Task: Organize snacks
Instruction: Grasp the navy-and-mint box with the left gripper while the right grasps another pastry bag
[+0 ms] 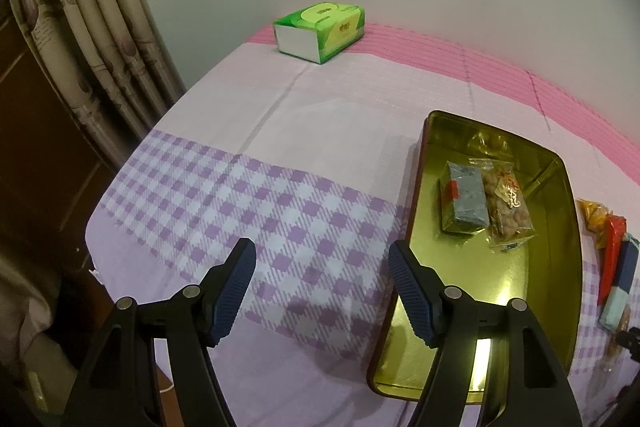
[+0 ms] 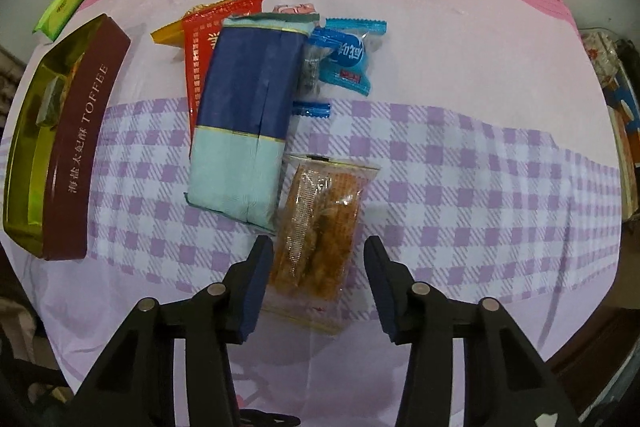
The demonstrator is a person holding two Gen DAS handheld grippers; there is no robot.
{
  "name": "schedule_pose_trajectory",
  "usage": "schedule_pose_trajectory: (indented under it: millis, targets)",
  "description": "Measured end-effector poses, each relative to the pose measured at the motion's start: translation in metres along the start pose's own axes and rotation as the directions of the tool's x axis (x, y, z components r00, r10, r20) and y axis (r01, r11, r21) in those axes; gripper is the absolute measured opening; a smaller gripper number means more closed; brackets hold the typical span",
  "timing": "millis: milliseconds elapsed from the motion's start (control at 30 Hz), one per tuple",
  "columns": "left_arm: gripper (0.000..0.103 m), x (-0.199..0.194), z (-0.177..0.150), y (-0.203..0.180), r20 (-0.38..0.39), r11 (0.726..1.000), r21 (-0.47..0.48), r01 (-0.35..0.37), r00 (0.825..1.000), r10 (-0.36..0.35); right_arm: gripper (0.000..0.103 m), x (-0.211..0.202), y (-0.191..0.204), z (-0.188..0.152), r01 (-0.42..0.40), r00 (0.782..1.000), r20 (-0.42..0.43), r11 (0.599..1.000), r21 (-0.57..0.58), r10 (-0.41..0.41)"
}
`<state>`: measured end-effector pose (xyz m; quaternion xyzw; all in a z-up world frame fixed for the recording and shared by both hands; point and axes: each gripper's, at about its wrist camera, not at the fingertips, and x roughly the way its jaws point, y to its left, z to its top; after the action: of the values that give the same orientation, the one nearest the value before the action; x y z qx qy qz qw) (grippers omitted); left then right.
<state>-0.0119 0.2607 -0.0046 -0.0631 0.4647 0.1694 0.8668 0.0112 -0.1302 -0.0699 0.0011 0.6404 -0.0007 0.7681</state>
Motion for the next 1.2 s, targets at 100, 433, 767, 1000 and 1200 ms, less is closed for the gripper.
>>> schedule_pose_trajectory:
  millis: [100, 433, 767, 1000, 1200]
  targets:
    - [0.069, -0.005, -0.001, -0.007, 0.011, 1.0, 0.02, -0.006, 1.0, 0.005, 0.041, 0.002, 0.004, -0.001, -0.017, 1.0, -0.007, 1.0, 0.006, 0.018]
    - [0.069, -0.021, -0.009, -0.067, -0.013, 0.99, 0.113, 0.086, 0.996, -0.085, 0.036, 0.01, -0.01, -0.003, -0.022, 0.998, 0.053, 0.999, -0.036, 0.024]
    - [0.069, -0.042, -0.005, -0.164, -0.062, 0.939, 0.243, 0.242, 0.97, -0.234, 0.036, 0.017, -0.069, 0.011, 0.075, 0.987, 0.142, 0.996, 0.041, -0.081]
    - [0.069, -0.051, -0.024, -0.242, -0.109, 0.894, 0.339, 0.294, 0.956, -0.273, 0.036, 0.022, -0.11, 0.018, 0.083, 0.981, 0.169, 0.991, 0.107, -0.1]
    - [0.069, -0.045, -0.045, -0.288, -0.16, 0.879, 0.35, 0.325, 0.945, -0.285, 0.036, 0.022, -0.124, 0.02, 0.063, 0.981, 0.176, 0.99, 0.125, -0.085]
